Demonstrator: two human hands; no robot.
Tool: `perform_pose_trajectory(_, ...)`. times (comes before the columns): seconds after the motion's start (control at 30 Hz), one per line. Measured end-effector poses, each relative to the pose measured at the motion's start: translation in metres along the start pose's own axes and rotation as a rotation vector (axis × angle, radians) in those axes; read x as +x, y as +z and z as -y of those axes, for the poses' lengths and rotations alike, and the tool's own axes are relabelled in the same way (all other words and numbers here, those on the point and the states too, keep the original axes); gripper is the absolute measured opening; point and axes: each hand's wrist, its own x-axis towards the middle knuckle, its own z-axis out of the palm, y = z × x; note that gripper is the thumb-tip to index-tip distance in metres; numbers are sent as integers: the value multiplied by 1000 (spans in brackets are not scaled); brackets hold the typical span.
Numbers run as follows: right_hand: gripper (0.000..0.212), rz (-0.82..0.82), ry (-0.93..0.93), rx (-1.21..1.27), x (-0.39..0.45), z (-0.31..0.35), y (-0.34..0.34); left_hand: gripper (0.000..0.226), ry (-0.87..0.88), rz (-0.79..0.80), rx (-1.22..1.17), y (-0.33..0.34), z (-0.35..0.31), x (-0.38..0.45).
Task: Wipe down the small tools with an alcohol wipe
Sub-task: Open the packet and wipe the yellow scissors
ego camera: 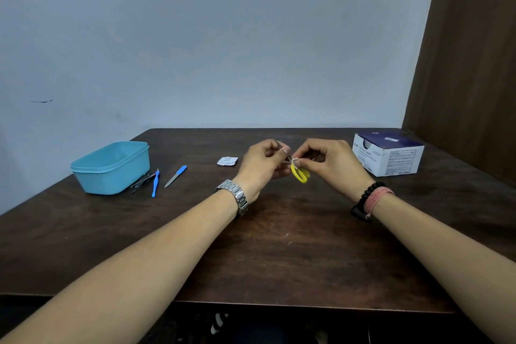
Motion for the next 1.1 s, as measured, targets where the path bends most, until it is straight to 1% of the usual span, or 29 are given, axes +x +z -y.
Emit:
perform_pose_trajectory(0.07,4,14,-12,-4,0,2,0,14,4,2,4,1,0,0)
perform_pose_trajectory(0.2,4,100,-40,2,-1,7,0,16,18,-77,-30,-6,-4,4)
perform_pose_trajectory(0.3,5,85,-27,-19,-1,5,1,15,12,-123,-54,-11,-6,5)
perform_pose_trajectory(0.4,4,21,16,-26,0,0,-1,15,-2,-85,-38,-7,-6,1)
perform_pose_trajectory(0.53,3,10,-5,-15,0,2,-1,15,1,1,0,2,-1,-2)
perform_pose_trajectory(0.7,4,96,-37,-15,-1,8,2,16,27,-88,-22,-6,-5,4)
perform_pose_trajectory(0.77,5,78,-27,-38,0,6,2,15,20,-114,-46,-10,-7,6)
perform_pose_trajectory(0.87,5,15,17,-54,2,0,-1,16,-5,-88,-44,-8,-6,4)
perform_pose_trajectory(1.0,3,13,6,-50,0,-1,-2,14,1,-6,2,1,-1,-1)
perform_pose_trajectory(1.1,3,21,-7,-13,0,3,-2,15,13,-30,-2,-1,-3,1)
